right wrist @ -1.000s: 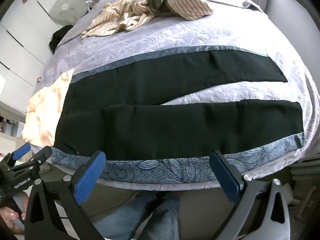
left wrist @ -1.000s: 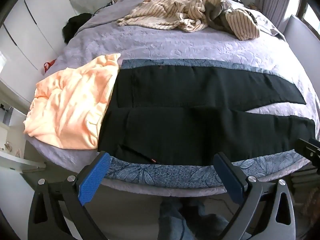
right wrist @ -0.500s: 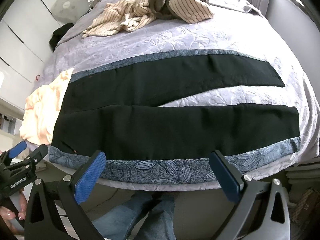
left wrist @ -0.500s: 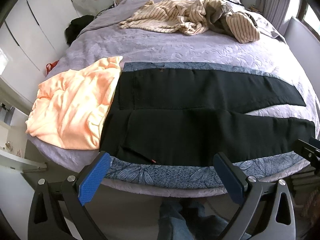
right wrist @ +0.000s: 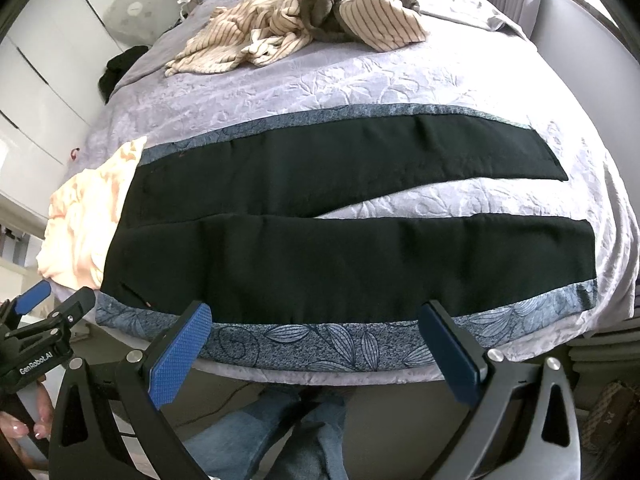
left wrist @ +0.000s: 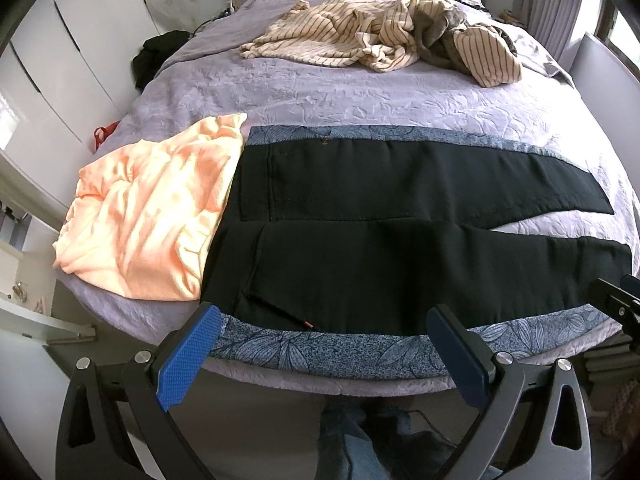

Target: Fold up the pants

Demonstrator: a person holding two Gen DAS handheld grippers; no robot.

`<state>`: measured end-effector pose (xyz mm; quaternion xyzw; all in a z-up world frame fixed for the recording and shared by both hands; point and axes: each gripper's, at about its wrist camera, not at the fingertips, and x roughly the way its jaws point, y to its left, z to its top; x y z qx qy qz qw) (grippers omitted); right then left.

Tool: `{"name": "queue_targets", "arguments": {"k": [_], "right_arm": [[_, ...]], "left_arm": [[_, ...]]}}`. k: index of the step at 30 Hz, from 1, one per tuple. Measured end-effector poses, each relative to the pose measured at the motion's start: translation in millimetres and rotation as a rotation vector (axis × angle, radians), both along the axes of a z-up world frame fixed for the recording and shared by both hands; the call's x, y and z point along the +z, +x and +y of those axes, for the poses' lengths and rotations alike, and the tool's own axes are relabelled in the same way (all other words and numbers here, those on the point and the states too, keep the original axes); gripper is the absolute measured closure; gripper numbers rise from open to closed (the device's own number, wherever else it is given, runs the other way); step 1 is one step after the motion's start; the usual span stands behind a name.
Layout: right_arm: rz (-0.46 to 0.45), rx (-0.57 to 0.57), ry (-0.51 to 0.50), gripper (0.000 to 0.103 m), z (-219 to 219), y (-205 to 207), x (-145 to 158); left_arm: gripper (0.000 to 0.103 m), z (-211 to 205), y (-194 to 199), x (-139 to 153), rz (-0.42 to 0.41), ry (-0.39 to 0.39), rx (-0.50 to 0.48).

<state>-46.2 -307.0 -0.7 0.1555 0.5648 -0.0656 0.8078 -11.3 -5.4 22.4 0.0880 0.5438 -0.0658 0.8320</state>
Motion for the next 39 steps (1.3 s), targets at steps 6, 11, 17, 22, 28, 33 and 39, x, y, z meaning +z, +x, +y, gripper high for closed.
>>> {"name": "queue_targets", "arguments": {"k": [6, 11, 17, 22, 28, 33, 39], "right_arm": [[0.002, 0.005, -0.004, 0.0, 0, 2, 0], [0.004, 0.007, -0.008, 0.0, 2, 2, 0], [0.005, 0.007, -0.01, 0.0, 3, 4, -1], [0.004, 0.007, -0.01, 0.0, 3, 4, -1], [0.01, 0.005, -0.016, 0.0, 4, 5, -4], [0.012, 0.006, -0.017, 0.0, 4, 5, -6], [0.023, 0.006, -0.022, 0.0, 4, 8, -8]], "left_arm": [[0.0, 2, 3, 0, 0.004, 0.002, 0.005], [0.0, 3, 2, -3, 0.004, 0.003, 0.006], [0.0, 4, 2, -3, 0.006, 0.002, 0.006], [0.0, 6, 3, -5, 0.009, 0.003, 0.007], [0.0, 6, 3, -5, 0.01, 0.004, 0.008], [0.0, 8, 4, -8, 0.012, 0.004, 0.008], [0.0, 8, 5, -12, 0.023, 0.008, 0.01]]}}
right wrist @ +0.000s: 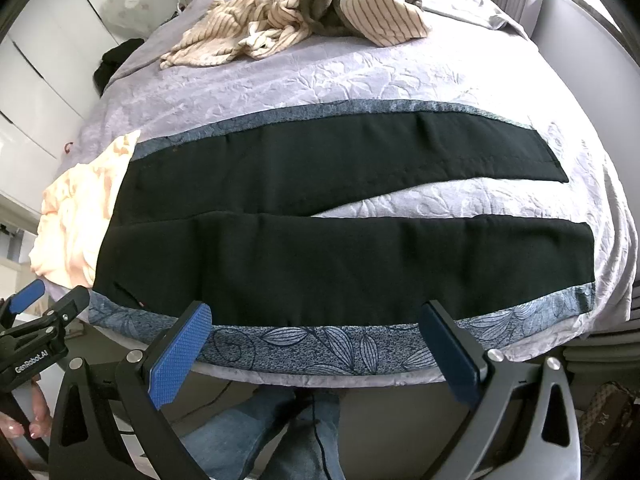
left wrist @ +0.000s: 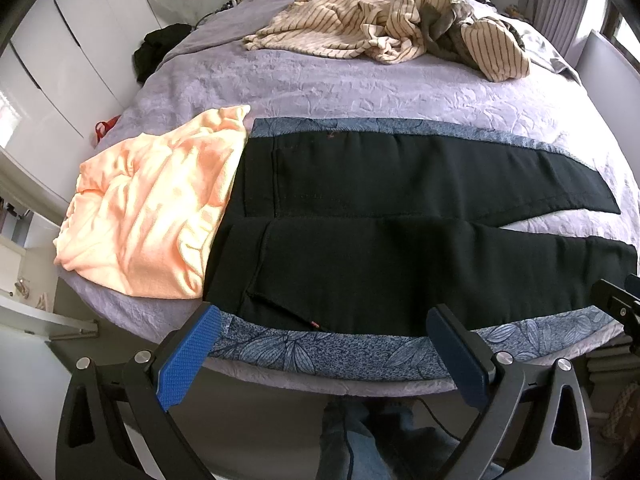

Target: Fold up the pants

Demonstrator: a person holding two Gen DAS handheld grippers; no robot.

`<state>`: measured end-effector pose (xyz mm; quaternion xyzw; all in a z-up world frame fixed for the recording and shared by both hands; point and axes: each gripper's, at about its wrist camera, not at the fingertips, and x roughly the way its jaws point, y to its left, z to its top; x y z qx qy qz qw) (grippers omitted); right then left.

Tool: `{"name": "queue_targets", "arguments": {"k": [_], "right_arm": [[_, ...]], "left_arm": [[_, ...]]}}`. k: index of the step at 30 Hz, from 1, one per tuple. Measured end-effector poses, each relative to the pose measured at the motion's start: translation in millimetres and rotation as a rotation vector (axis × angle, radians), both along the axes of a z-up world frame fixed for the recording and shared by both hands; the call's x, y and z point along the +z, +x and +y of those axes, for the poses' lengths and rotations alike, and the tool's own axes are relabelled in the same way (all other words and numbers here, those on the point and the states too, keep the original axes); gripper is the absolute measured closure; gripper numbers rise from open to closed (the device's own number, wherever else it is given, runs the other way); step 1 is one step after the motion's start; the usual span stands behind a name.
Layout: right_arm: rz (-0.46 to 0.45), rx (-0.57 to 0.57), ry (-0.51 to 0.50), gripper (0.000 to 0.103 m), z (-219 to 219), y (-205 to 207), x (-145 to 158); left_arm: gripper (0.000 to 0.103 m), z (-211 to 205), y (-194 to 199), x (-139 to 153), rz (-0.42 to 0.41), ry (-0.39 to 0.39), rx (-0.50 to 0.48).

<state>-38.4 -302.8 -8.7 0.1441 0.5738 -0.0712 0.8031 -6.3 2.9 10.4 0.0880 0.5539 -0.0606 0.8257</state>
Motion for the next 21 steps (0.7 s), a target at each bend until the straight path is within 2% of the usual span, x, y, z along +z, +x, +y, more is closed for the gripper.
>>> {"name": "queue_targets", "arguments": {"k": [21], "right_arm": [[0.037, -0.012, 0.004, 0.0, 5, 4, -10]], "left_arm": [[0.0, -5, 8, -5, 0.038, 0.018, 0.001]]}}
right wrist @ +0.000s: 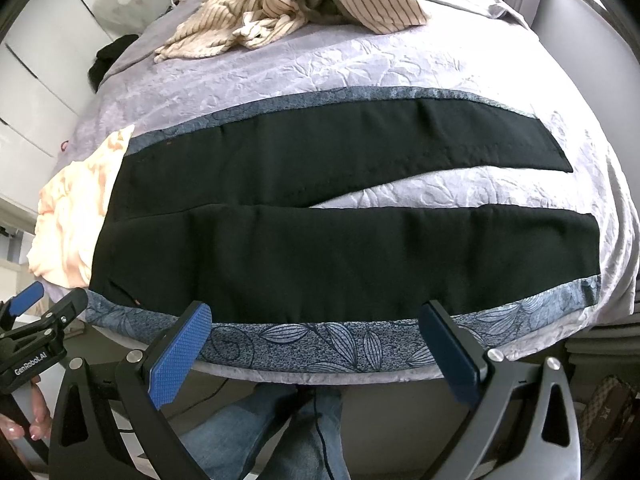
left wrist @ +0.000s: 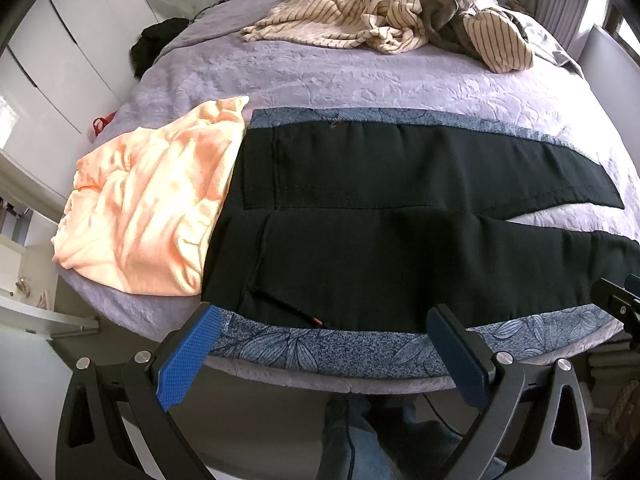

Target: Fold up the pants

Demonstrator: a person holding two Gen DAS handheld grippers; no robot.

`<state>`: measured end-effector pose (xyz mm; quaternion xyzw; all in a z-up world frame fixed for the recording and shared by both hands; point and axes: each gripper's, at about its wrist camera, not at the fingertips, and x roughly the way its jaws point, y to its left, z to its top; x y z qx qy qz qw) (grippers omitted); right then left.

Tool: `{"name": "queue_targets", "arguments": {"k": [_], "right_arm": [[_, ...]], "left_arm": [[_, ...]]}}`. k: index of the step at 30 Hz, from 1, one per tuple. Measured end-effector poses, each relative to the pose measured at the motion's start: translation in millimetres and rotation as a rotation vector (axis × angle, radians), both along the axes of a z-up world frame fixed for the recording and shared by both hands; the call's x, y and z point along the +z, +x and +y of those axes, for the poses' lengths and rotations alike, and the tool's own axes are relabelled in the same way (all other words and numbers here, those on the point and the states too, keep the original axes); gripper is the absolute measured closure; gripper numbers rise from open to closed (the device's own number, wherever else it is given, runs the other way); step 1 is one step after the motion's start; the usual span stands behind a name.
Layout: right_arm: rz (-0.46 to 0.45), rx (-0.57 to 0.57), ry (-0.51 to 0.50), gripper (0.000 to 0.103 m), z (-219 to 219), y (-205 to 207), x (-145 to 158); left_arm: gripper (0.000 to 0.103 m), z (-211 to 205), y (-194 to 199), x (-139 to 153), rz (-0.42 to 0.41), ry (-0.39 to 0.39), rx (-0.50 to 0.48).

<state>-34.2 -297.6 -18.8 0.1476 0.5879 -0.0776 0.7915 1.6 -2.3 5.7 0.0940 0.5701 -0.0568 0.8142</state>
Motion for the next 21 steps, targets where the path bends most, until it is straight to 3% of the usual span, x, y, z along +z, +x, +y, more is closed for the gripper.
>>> {"name": "queue_targets", "arguments": {"k": [16, 19, 21], "right_arm": [[0.011, -0.004, 0.007, 0.0, 1, 6, 2], [0.003, -0.029, 0.085, 0.0, -7, 6, -3], [-0.01, -0.061, 0.197, 0.0, -16, 3, -11]], "left_arm": [[0.0, 1, 6, -1, 0.003, -0.01, 0.005], [0.0, 9, 9, -3, 0.011, -0.047, 0.02], [0.0, 18, 12, -8, 0.024, -0.097, 0.038]]}}
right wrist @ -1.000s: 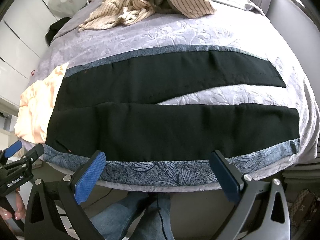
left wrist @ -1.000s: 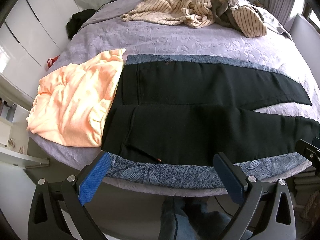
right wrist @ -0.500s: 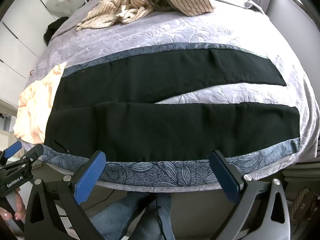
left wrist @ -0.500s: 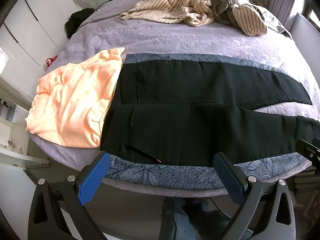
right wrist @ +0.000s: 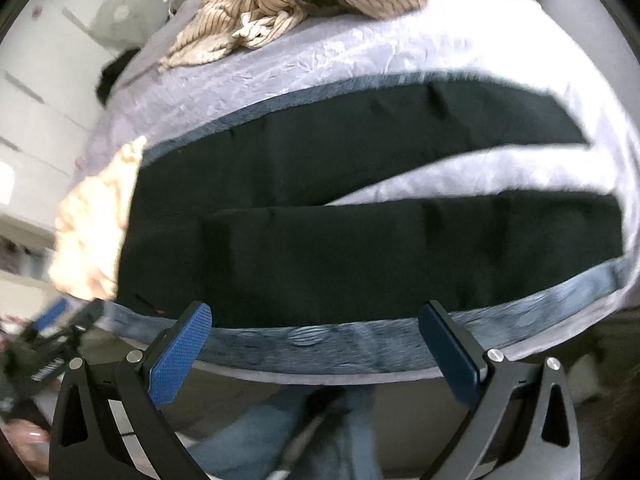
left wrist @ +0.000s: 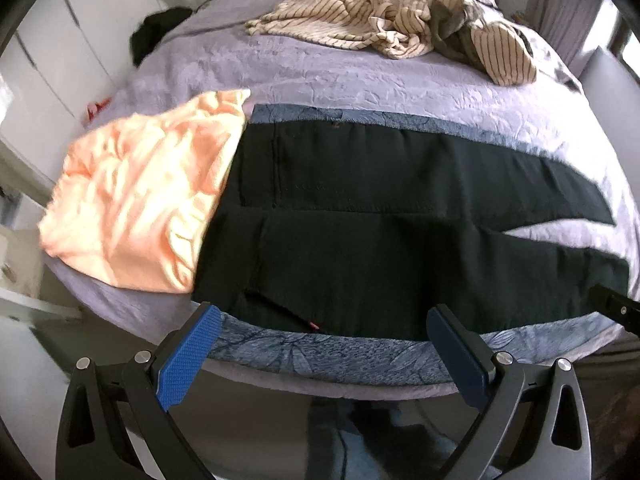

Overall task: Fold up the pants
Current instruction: 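Grasp the waistband with the left tool while the right tool grasps it too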

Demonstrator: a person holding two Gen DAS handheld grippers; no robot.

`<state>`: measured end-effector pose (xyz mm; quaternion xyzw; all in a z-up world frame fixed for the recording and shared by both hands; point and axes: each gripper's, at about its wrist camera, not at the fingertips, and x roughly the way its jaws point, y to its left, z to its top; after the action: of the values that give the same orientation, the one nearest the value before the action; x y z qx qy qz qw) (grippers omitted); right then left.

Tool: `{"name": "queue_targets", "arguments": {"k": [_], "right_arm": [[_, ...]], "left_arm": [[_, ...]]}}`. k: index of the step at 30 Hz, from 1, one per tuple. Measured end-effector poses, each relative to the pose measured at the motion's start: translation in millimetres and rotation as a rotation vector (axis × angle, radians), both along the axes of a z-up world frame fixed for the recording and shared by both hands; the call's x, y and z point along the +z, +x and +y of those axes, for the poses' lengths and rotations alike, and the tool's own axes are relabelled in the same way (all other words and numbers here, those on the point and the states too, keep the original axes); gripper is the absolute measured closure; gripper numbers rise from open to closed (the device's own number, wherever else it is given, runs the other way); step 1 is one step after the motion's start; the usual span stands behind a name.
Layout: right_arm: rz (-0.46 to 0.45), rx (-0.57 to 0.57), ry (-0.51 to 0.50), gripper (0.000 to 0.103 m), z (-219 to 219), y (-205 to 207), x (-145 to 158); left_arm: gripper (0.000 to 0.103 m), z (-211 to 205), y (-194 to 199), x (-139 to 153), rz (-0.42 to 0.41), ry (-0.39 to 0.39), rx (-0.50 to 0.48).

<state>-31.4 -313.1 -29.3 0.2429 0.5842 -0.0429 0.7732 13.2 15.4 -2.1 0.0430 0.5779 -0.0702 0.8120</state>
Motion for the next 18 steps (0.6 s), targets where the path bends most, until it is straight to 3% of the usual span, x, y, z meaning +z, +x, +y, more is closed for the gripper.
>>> {"name": "queue_targets", "arguments": {"k": [2, 5, 6, 9, 14, 18], "right_arm": [[-0.013, -0.028, 0.108, 0.0, -7, -4, -11], [-0.028, -0.051, 0.358, 0.0, -14, -15, -43], [-0.018, -0.057, 0.46, 0.0, -14, -20, -58], [0.039, -0.063, 0.642, 0.003, -8, -37, -100], [0.116, -0.108, 0.733, 0.007, -1, -64, -162], [0.076, -0.182, 0.771, 0.013, -5, -65, -179]], "left_arm": [[0.0, 11, 1, -11, 0.024, -0.056, 0.015], [0.0, 33, -3, -39, 0.076, -0.146, 0.047], [0.0, 41, -5, -49, 0.1, -0.185, 0.061], [0.0, 61, -15, -76, 0.172, -0.312, 0.095], [0.0, 75, -26, -126, 0.262, -0.428, 0.104], [0.0, 75, -16, -149, 0.302, -0.536, 0.162]]}}
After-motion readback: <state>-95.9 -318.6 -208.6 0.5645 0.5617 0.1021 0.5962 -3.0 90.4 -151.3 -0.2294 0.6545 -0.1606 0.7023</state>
